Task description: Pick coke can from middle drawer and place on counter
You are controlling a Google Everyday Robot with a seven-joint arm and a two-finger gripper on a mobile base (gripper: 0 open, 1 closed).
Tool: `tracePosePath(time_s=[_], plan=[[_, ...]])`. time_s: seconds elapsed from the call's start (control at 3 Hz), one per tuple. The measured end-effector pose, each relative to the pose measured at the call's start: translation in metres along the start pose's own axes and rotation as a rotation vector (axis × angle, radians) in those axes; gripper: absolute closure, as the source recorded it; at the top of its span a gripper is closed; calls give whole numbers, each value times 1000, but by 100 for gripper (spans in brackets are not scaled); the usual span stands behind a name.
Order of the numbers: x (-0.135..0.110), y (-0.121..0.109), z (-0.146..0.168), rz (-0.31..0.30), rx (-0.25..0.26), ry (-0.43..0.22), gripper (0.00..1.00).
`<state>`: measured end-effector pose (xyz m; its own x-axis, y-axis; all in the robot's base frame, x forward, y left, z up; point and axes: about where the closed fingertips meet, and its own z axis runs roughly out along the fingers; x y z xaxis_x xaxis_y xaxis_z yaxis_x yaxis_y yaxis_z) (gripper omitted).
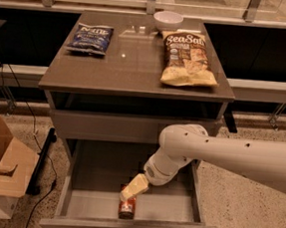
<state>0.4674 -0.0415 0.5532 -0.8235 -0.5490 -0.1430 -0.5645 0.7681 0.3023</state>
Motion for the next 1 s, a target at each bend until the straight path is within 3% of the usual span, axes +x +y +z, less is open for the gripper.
tracePosePath(time_s=[0.33,1.0], plan=[[-8,-23,48,147,-22,-5,0],[-31,-43,133,350,40,2,0]])
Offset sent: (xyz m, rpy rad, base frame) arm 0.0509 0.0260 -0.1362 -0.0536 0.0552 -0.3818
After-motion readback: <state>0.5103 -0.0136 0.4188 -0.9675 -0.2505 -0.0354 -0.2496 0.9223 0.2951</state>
